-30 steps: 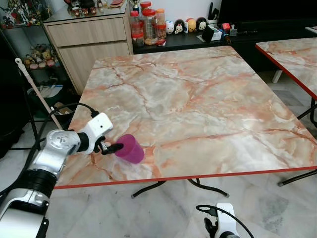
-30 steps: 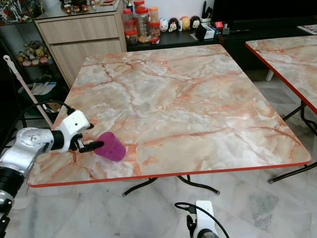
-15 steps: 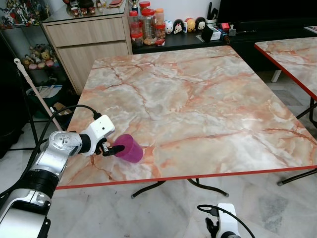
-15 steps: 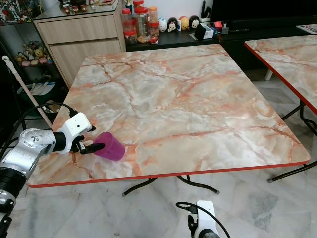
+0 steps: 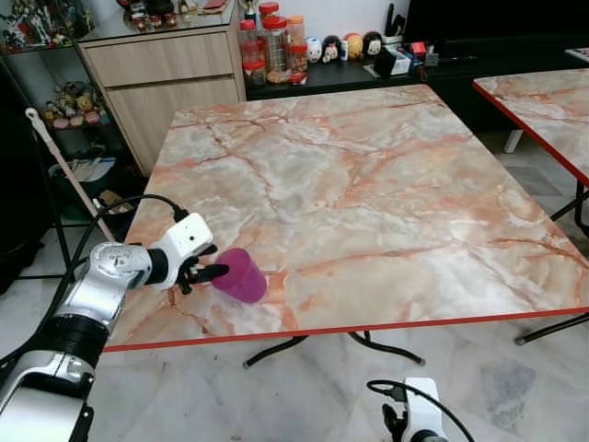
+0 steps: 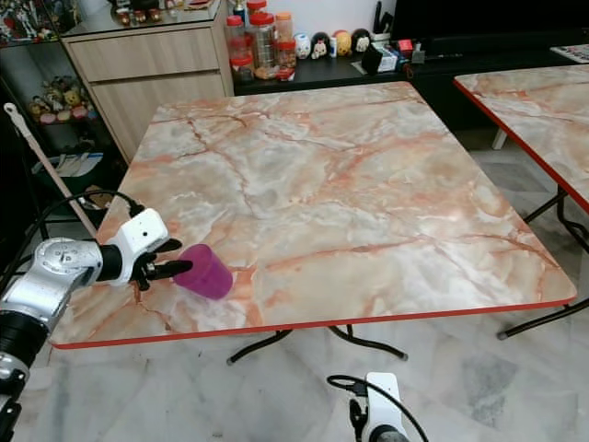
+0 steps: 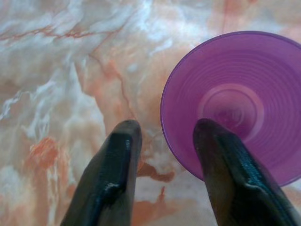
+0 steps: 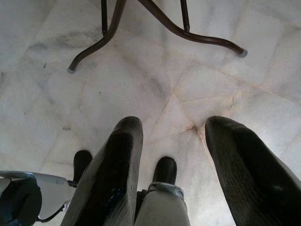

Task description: Setting the table

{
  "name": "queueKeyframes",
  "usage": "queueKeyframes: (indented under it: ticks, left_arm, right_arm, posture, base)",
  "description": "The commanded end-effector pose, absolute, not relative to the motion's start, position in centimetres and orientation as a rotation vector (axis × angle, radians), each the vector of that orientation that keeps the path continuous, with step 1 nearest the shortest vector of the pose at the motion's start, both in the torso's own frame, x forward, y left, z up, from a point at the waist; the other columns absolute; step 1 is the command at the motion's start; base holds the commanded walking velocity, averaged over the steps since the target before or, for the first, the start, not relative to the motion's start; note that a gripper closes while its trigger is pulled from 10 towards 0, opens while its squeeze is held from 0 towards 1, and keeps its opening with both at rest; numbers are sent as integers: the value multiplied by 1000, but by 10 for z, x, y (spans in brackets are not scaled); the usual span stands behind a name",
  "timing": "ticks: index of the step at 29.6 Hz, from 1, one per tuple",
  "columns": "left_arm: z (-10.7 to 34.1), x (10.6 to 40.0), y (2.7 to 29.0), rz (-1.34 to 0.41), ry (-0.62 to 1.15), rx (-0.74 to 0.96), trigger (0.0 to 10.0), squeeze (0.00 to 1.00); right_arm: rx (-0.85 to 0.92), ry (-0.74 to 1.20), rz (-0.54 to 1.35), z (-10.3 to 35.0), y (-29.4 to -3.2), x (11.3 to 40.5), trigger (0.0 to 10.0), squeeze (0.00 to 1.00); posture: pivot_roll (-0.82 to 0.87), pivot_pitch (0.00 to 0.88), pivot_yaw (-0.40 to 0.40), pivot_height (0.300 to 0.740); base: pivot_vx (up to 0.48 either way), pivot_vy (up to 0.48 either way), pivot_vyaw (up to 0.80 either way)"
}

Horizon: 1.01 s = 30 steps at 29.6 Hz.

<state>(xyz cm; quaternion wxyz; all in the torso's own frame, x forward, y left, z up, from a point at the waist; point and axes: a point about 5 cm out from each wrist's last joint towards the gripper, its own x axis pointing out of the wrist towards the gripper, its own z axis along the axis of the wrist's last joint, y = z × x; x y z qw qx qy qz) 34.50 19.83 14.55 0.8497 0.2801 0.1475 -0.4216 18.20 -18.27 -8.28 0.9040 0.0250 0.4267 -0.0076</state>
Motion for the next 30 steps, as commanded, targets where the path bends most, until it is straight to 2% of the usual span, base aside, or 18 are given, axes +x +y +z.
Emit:
queueKeyframes:
  ticks: [1, 25, 29, 30]
  left_arm:
    - [146, 342, 205, -895, 332, 591, 0, 0]
    - [143, 337, 206, -924, 356, 564, 0, 0]
    - [144, 338, 206, -867, 297, 463, 0, 0]
    - [148, 343, 207, -790, 226, 370, 0, 0]
  right_arm:
    - [64, 887, -21, -83, -181, 182, 10000, 0]
    - [64, 887, -23, -83, -180, 182, 10000, 0]
    - [66, 886, -23, -83, -180, 183, 10000, 0]
    - [68, 886, -24, -83, -180, 182, 10000, 0]
  posture:
    - [65, 7, 68, 740]
    - [63, 2, 67, 740]
    - [61, 1, 72, 740]
    - [61, 1, 72, 740]
  base:
    - [0, 0, 0]
    - [0, 0, 0]
    - [0, 0, 0]
    - [0, 0, 0]
